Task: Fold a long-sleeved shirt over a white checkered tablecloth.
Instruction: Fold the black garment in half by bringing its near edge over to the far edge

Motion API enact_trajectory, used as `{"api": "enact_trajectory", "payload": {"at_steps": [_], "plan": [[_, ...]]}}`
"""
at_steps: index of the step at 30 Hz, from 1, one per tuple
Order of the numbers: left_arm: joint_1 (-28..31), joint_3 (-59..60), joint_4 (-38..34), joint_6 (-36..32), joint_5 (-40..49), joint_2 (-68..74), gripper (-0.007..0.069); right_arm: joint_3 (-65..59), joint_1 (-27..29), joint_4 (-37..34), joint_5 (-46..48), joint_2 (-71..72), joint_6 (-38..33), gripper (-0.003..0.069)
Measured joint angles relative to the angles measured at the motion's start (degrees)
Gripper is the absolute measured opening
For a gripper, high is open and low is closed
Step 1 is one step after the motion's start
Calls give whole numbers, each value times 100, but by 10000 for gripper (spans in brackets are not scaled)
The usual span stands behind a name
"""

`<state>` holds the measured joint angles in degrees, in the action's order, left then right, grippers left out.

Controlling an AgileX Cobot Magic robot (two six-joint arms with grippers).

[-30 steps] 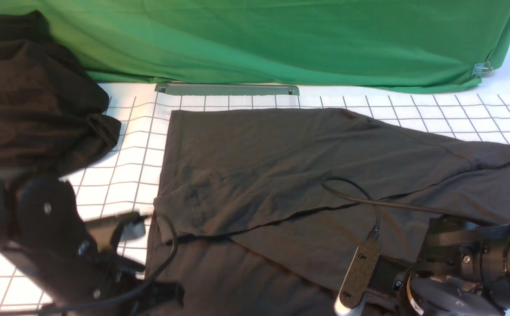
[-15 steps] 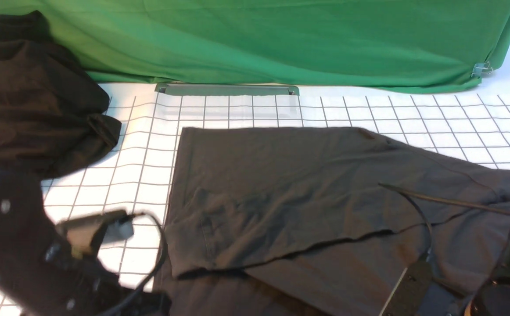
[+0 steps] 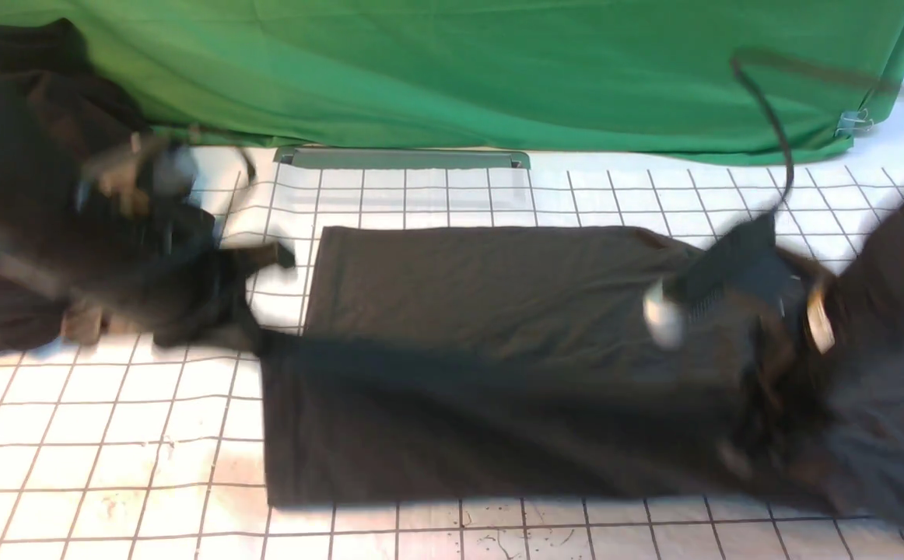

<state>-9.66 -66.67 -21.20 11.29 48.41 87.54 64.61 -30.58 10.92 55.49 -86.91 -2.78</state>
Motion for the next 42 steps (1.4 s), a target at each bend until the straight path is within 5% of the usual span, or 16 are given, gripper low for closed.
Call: {"api": "enact_trajectory", "payload": {"at_steps": [16, 28, 34, 42], "plan": [[132, -3238, -315, -223, 153, 2887, 13, 3269, 1085, -22, 30, -2853, -607, 32], [187, -3981, -296, 182, -181, 4037, 29, 4144, 1307, -22, -456, -4099, -745, 62], [192, -3981, -292, 202, -425, 4242, 116, 4156, 1357, 1, -930, -4205, -745, 144], [266, -4039, -311, 232, -759, 4235, 332, 4198, 1369, 47, -1895, -4205, -226, 353]]}}
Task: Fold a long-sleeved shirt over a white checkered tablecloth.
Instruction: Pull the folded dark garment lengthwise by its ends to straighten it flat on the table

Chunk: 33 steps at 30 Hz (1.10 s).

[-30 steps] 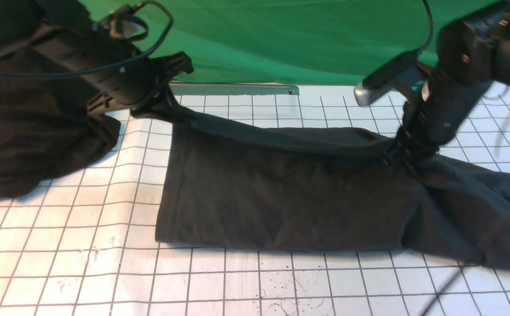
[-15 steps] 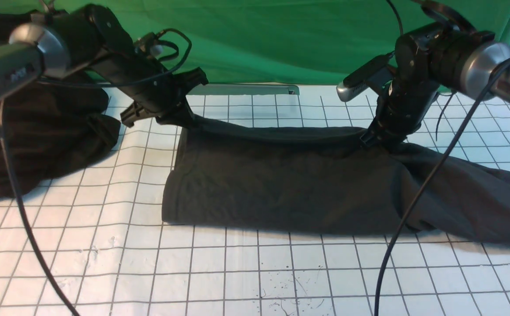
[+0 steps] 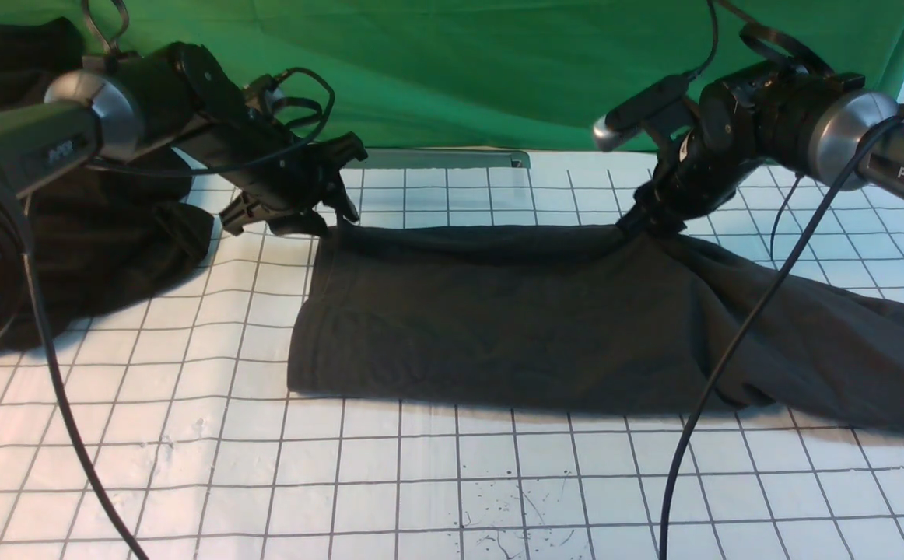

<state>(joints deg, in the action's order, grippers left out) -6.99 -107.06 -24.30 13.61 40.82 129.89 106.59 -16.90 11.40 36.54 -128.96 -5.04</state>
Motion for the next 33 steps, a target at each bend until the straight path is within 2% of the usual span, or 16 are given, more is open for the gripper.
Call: {"api": "enact_trajectory", "payload": {"at_steps": [4, 7, 10, 12, 13, 14, 15, 16, 17, 18, 22, 25, 26, 27, 31, 33], "plan": [[127, -5, 0, 55, 25, -158, 399, 230, 0, 2, 176, 0, 140, 412], [272, -16, -3, 131, 30, -493, 446, 785, 0, 85, 892, 0, 121, 444], [357, -59, 17, 133, 111, -774, 454, 1413, 0, 211, 1818, 0, 18, 433], [403, -176, 63, -35, 469, -1063, 440, 2051, 105, 258, 2845, 29, -128, 304], [403, -194, 60, -48, 501, -1077, 433, 2072, 131, 258, 2886, 54, -128, 274], [410, -251, 91, -158, 718, -1163, 411, 2135, 227, 241, 3037, 170, -157, 177], [410, -288, 111, -234, 826, -1207, 391, 2141, 301, 230, 3098, 268, -157, 118], [410, -302, 120, -281, 849, -1215, 385, 2123, 344, 223, 3124, 325, -145, 96], [410, -368, 154, -485, 1157, -1251, 315, 1931, 554, 158, 3185, 668, -64, 33], [410, -383, 154, -508, 1185, -1259, 307, 1891, 576, 158, 3185, 718, -57, 29], [410, -400, 197, -913, 1651, -1253, 118, 397, 1166, -84, 3230, 2006, 159, 2], [410, -400, 198, -1085, 1744, -1249, 20, -790, 1635, -177, 3192, 2810, 312, 48], [410, -400, 191, -1090, 1757, -1249, 8, -1158, 1822, -269, 3138, 3034, 351, 93], [410, -400, 186, -1096, 1762, -1249, 7, -1299, 1900, -288, 3108, 3063, 364, 102], [410, -400, 187, -1170, 1782, -1249, 1, -2659, 2785, -1002, 2598, 3278, 325, 378], [410, -400, 187, -1211, 1782, -1249, 1, -2974, 2987, -1183, 2357, 3242, 267, 424]]}}
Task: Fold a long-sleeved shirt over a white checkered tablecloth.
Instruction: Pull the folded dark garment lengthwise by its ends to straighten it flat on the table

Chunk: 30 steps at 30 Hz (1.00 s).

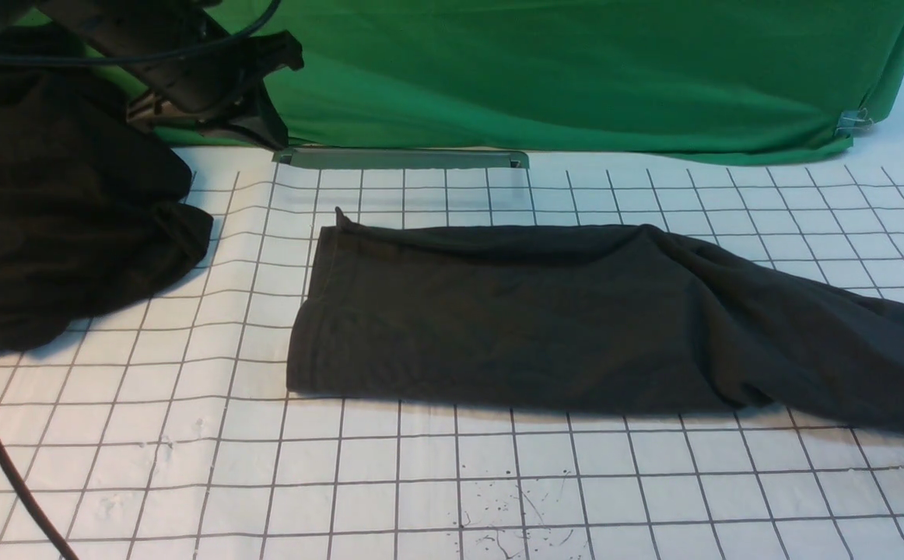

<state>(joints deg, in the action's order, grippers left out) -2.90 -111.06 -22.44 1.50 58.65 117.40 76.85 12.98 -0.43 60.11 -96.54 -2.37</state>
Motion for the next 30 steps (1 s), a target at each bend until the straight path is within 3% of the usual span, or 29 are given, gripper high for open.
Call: {"api": "enact_trajectory", "payload": {"at_steps": [1, 4, 16, 18, 20, 22, 23, 24, 30], "plan": [[0, 0, 4, -43, 0, 0, 1, -341, 209, -172, -313, -71, -65, 472], [0, 0, 5, -90, 0, 0, 1, -679, 541, -294, -719, -258, -148, 501], [0, 0, 5, -150, 44, 0, 3, -763, 949, -322, -1392, -1072, -391, 495], [0, 0, 5, -150, 44, 0, 3, -763, 949, -341, -1417, -1197, -468, 447], [0, 0, 5, -150, 44, 0, 3, -770, 949, -362, -1432, -1275, -542, 343], [0, 0, 5, -150, 44, 0, 3, -775, 949, -394, -1438, -1276, -649, 171], [0, 0, 5, -150, 44, 0, 3, -775, 949, -393, -1444, -1273, -649, 156], [0, 0, 5, -150, 44, 0, 3, -775, 949, -407, -1437, -1215, -684, 71], [0, 0, 5, -150, 108, 0, 3, -586, 949, -134, -1095, -816, -682, 32]]}}
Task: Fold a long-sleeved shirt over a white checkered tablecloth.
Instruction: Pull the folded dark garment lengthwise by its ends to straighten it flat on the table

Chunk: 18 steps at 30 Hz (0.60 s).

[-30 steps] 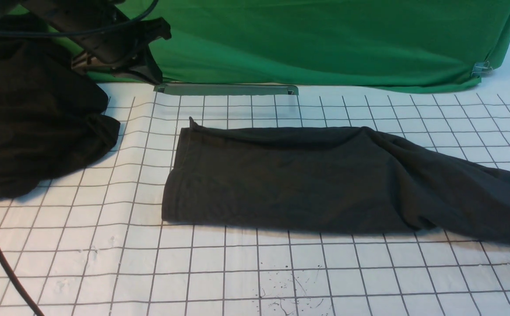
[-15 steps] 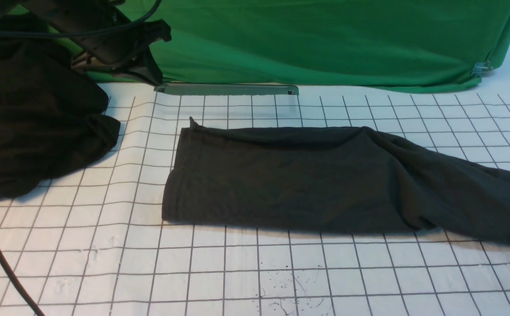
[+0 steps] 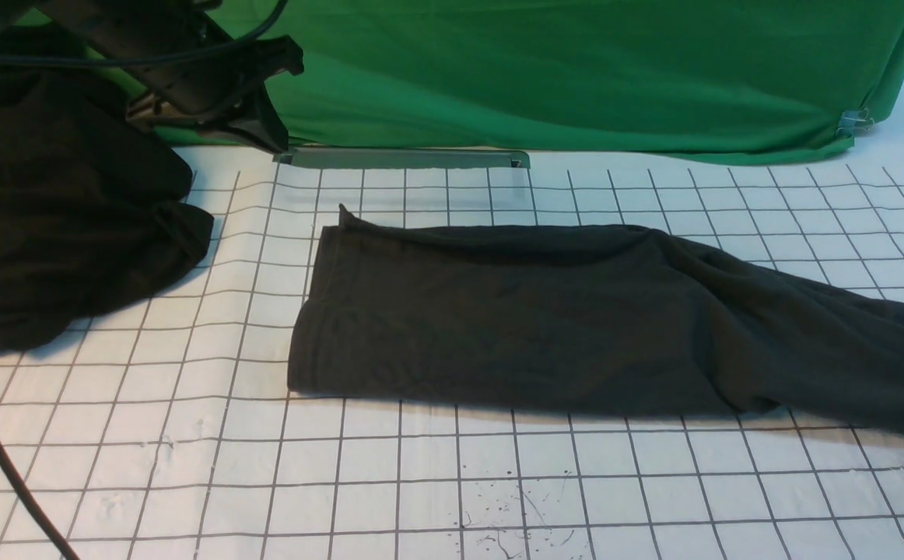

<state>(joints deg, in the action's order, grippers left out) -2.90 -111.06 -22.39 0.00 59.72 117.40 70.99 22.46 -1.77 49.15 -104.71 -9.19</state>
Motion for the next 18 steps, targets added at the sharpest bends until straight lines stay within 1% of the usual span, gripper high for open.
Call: {"api": "enact_trajectory", "payload": {"at_steps": [3, 7, 9, 10, 13, 14, 16, 18], "plan": [[0, 0, 0, 0, 31, 0, 3, 139, 0, 177, 168, 211, 46, 44], [0, 0, 0, 0, 52, 0, 3, 185, 0, 177, 159, 289, 51, 85], [0, 0, 0, 0, 79, 0, 3, 185, 0, 223, 159, 268, 51, 120], [0, 0, 0, 0, 105, 0, 3, 185, 0, 240, 159, 197, 51, 167], [0, 0, 0, 0, 131, 0, 3, 185, 0, 271, 127, 16, 46, 244], [0, 0, 0, 0, 131, 0, 3, 185, 0, 271, 127, 0, 46, 249], [0, 0, 0, 0, 143, 0, 3, 185, 0, 290, 71, -188, 46, 284], [0, 0, 0, 0, 143, 0, 3, 185, 0, 290, 43, -297, 46, 282]]}}
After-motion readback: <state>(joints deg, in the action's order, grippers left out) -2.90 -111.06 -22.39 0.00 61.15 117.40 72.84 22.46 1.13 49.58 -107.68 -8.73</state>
